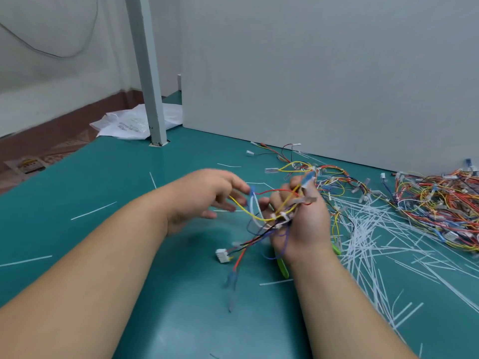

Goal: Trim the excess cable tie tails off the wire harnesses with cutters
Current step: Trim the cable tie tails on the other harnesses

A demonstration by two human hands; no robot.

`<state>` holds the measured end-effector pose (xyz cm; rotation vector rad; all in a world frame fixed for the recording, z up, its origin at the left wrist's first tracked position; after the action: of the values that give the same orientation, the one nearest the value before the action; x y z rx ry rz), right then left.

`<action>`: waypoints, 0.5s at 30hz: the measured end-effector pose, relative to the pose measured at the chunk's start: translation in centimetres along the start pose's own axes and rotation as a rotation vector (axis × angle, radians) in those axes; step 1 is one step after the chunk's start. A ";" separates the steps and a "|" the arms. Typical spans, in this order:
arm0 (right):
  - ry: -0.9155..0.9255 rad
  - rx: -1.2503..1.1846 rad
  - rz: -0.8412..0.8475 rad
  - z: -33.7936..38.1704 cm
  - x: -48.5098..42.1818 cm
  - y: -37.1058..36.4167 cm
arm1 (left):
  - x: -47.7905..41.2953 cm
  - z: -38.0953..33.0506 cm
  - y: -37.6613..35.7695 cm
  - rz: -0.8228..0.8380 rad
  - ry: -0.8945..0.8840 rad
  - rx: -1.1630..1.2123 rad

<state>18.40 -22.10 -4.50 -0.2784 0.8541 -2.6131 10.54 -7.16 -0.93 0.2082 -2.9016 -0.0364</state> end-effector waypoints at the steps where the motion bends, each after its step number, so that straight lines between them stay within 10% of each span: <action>1: 0.040 0.148 -0.030 -0.3 0.2 -0.4 | -0.4 -0.6 0.0 -0.098 -0.019 0.077; 7: 0.375 0.963 0.177 -2.2 2.1 -2.5 | -2.3 -2.4 -2.4 -0.190 -0.113 -0.060; 15: 0.268 0.883 -0.008 -0.1 1.5 -1.1 | -1.7 -2.5 -2.4 -0.422 -0.375 -0.477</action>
<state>16.69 -21.79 -3.81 0.3145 -0.2847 -2.7722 13.08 -9.29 1.06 0.7880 -3.0287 -0.9134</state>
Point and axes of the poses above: each hand's wrist, its own x-axis away from the middle knuckle, its own y-axis out of the back of the hand, z = x × y, the point moved 3 cm from there along -x, towards the middle knuckle, and after that the axes turned 14 degrees about x, right-handed, at the moved point
